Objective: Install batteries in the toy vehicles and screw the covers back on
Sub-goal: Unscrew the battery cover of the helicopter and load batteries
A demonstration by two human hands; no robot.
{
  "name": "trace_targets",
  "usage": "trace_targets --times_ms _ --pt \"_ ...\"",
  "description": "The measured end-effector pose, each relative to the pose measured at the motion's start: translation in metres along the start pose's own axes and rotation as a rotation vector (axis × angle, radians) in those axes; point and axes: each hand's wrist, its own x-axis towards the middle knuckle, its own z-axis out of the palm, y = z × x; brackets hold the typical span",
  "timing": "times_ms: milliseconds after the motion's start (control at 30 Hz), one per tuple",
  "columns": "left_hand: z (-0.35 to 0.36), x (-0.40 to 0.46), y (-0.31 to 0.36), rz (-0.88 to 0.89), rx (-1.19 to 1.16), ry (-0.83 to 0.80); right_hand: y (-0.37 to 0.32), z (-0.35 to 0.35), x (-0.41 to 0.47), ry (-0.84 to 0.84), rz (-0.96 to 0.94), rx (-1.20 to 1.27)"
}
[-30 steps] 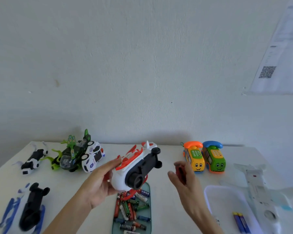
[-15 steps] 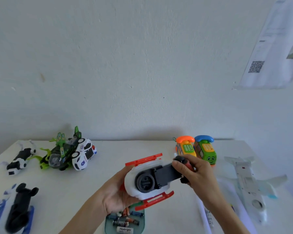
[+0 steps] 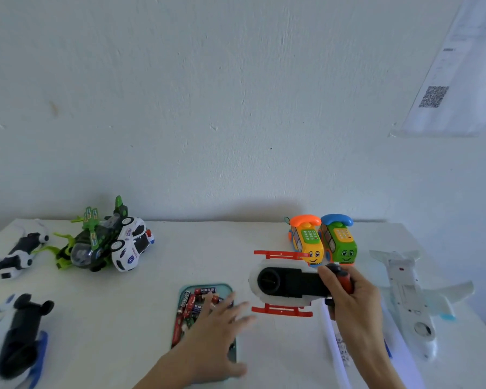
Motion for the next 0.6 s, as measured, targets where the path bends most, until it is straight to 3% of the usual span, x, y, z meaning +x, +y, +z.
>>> trace_targets --times_ms 100,600 --pt "0.011 0.002 0.0 0.039 0.153 -0.164 0.004 0.002 0.003 0.002 -0.011 -0.023" --pt "-0.007 -0.007 -0.057 -0.127 0.138 -0.117 0.026 0.025 -0.005 -0.209 0.137 -0.073"
